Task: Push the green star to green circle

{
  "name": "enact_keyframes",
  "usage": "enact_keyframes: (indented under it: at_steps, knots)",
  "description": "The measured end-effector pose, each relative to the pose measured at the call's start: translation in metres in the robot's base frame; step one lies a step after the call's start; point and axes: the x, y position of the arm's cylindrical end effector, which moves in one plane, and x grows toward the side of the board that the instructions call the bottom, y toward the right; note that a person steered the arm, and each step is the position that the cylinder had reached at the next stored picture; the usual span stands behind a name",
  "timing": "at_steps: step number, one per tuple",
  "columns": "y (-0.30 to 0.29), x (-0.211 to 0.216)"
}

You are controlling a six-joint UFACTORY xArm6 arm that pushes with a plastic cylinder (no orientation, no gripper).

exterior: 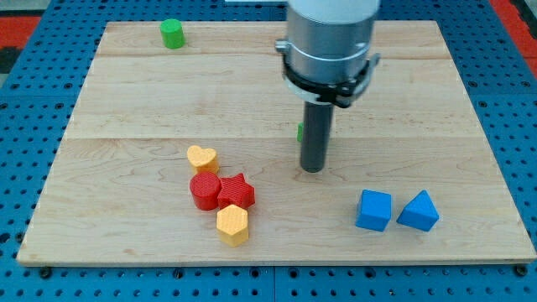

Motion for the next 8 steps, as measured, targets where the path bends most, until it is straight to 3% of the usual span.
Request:
enact_keyframes:
  at_steps: [1,3,4,5,7,8]
  knots:
    - [0.014,-0.046]
    - [-0.100,-0.126]
    - [-0.161,-0.194]
    - [-0.145,-0.210]
    - [-0.127,-0.150]
    - [-0.080,-0.150]
